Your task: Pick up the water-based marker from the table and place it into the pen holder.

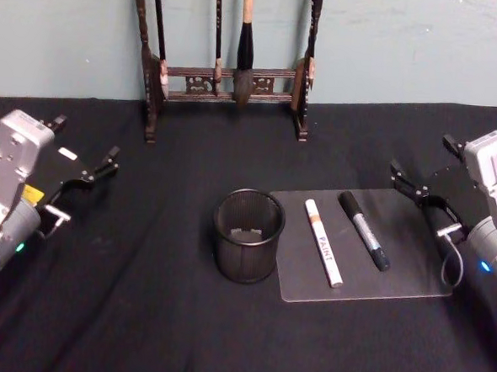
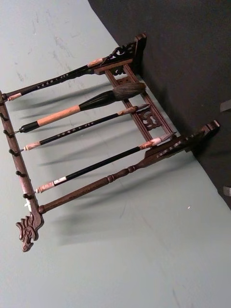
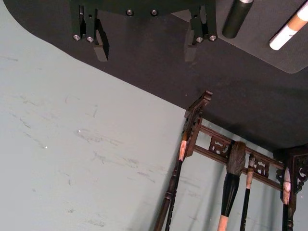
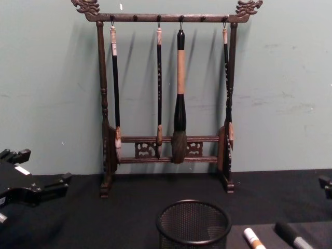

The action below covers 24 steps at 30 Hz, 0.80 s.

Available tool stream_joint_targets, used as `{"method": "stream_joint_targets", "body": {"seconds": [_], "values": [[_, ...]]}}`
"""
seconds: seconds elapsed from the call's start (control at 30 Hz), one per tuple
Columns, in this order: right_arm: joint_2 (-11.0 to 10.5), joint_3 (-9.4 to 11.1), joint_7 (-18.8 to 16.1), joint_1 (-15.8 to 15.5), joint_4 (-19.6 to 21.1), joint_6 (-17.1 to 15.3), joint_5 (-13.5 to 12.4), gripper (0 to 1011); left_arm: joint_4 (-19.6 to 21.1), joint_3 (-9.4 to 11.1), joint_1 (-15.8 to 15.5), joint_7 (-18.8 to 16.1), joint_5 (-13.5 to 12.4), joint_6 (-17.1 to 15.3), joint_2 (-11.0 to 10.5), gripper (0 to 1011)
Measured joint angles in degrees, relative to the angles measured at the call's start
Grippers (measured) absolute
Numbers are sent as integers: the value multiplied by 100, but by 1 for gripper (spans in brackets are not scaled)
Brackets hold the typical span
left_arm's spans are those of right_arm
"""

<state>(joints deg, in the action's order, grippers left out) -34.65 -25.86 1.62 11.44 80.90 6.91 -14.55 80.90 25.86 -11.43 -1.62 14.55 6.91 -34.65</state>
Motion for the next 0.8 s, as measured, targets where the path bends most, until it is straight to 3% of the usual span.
{"method": "stream_joint_targets", "body": {"seconds": [0.8], "values": [[0,0,0,-1,0,0,0,1000,0,0,0,0,0,0,0,1001]]}}
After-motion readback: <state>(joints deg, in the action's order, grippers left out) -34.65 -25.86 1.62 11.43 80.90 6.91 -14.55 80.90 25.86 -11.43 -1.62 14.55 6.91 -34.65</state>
